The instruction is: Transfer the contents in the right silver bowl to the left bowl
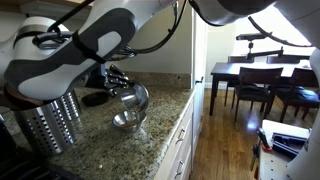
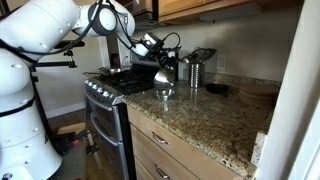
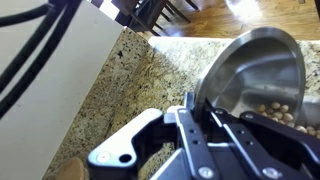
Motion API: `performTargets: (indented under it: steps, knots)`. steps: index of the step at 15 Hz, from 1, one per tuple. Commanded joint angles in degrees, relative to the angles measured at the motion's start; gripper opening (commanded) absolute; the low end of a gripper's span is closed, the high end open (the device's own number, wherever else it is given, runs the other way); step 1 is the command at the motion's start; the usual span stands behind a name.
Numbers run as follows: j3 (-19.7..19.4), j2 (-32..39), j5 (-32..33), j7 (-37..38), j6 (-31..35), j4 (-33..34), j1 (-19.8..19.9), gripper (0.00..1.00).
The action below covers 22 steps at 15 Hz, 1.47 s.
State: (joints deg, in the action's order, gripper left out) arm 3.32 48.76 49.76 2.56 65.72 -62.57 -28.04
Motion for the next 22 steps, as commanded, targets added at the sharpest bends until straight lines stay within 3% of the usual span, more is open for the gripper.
performTargets:
  steps: [1,22]
  knots:
    - [-0.87,-0.02,1.99,0.01,-2.28,0.34,-1.36,0.08]
    - [0.53,0.54,7.73,-0.53,-4.52,1.12,-2.17,0.08]
